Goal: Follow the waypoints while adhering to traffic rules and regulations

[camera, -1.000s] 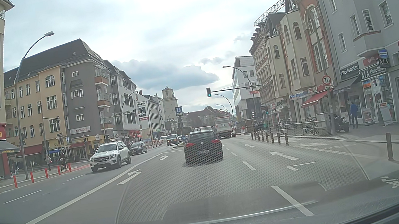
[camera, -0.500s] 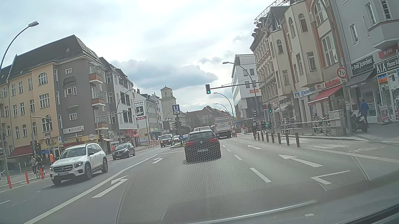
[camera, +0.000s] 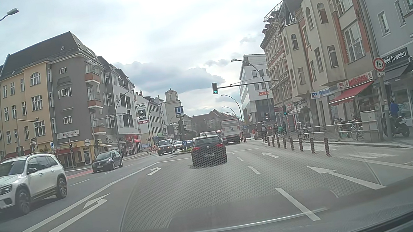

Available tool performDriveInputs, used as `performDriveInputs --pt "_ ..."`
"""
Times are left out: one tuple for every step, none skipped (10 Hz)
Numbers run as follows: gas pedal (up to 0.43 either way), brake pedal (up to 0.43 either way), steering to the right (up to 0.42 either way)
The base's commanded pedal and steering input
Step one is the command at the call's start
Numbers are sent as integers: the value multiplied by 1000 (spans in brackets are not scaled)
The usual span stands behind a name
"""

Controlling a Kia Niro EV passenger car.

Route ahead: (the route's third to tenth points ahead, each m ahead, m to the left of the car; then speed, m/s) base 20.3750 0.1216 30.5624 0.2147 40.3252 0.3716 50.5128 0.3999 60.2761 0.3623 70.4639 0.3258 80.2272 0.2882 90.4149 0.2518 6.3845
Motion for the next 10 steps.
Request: performDriveInputs --pt "220 0 1" --pt "197 0 1" --pt "157 0 0" --pt "150 0 0" --pt "150 0 0" --pt "150 0 0" --pt "150 0 0" --pt "150 0 0" --pt "110 0 0" --pt "79 0 0"
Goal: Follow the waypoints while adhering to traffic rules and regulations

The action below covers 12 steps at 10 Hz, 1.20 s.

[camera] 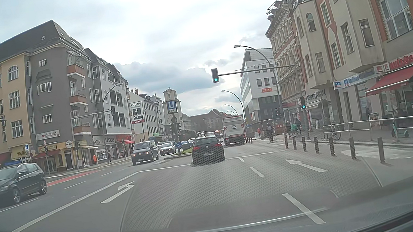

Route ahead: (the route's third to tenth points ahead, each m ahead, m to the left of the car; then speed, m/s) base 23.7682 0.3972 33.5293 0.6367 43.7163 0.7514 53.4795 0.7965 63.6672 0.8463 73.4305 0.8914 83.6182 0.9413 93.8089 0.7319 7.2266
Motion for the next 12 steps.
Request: performDriveInputs --pt "79 0 0" --pt "67 0 0" --pt "67 0 0" --pt "67 0 0" --pt "67 0 0" --pt "67 0 0" --pt "67 0 0" --pt "47 0 0" --pt "47 0 0" --pt "47 0 0" --pt "47 0 0" --pt "47 0 -3"
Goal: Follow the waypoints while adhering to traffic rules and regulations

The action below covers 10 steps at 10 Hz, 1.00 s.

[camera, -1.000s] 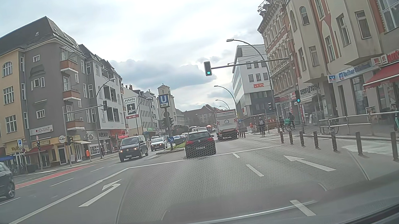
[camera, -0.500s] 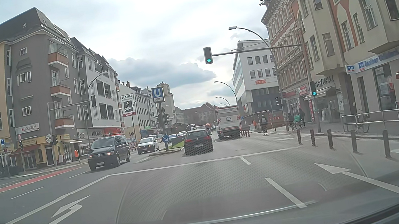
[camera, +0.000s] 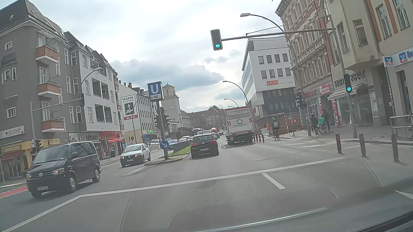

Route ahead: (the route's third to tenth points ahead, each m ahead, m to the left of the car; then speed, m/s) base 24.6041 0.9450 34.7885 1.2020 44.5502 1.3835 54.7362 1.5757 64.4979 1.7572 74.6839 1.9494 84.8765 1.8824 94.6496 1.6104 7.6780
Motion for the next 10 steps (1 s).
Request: performDriveInputs --pt "47 0 -5" --pt "47 0 -6" --pt "47 0 -6" --pt "47 0 -6" --pt "47 0 -6" --pt "47 0 -5" --pt "47 0 -4" --pt "47 0 -3" --pt "47 0 -3" --pt "47 0 -3"
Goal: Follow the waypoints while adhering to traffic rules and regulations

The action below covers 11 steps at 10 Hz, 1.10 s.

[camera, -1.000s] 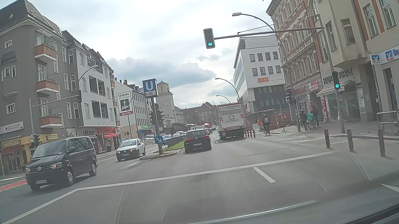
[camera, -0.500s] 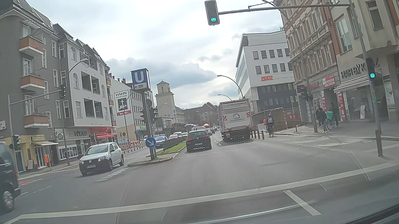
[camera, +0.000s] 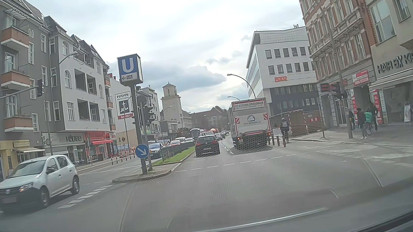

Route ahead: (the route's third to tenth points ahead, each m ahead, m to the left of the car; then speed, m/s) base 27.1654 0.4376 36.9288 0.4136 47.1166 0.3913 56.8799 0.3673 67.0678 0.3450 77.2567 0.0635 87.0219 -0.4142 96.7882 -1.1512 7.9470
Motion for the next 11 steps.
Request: performDriveInputs --pt "47 0 -3" --pt "47 0 -3" --pt "47 0 -4" --pt "47 0 -4" --pt "47 0 -4" --pt "47 0 -4" --pt "47 0 -5" --pt "47 0 -7" --pt "47 0 -8" --pt "47 0 -8" --pt "47 0 -8"
